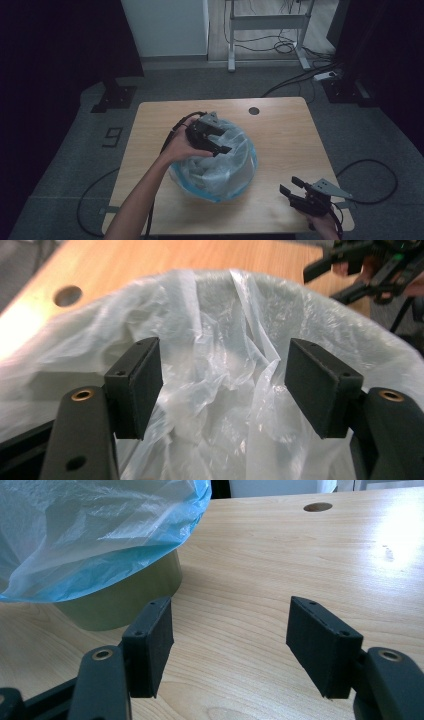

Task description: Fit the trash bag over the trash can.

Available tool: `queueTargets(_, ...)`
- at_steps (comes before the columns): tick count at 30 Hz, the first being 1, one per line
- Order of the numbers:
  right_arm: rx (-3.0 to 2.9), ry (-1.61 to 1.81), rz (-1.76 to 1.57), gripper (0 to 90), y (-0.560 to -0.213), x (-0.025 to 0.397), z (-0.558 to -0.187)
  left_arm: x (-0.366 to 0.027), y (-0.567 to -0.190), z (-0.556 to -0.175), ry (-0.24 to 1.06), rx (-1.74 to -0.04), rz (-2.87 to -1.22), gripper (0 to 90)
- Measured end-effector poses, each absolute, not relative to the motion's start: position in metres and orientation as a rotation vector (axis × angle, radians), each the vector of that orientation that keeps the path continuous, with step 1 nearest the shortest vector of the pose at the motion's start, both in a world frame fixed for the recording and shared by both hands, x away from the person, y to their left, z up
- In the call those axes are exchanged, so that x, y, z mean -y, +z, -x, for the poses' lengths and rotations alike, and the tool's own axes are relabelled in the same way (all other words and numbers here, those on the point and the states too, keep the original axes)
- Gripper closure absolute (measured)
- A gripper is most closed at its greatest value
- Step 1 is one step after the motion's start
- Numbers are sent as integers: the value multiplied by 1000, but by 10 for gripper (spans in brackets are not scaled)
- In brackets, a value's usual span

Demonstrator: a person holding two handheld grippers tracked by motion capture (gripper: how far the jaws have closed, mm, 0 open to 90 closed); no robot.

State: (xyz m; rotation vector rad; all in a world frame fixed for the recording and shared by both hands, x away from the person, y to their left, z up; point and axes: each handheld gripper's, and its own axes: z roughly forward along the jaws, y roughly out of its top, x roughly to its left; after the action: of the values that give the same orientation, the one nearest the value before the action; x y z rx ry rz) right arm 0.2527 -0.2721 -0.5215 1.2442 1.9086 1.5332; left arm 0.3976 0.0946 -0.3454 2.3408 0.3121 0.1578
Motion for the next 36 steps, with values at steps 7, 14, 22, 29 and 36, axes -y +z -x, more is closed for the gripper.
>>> queueTargets(7, -1920, 1525, -1243, 345, -522, 270, -253, -124, -341, -387, 204, -353, -2272, 303)
queueTargets(14, -1924, 1521, -1242, 345, -522, 268, -253, -153, -341, -374, 248, -422, -2169, 303)
queueTargets(22, -1919, 1521, -1240, 344, -522, 270, -253, -181, -341, -353, 298, -459, -2109, 297)
queueTargets(29, -1903, 1517, -1250, 344, -521, 274, -253, -210, -347, -333, 331, -515, -2046, 298)
queueTargets(36, -1896, 1509, -1260, 344, -522, 276, -254, -235, -366, -314, 334, -584, -2011, 298)
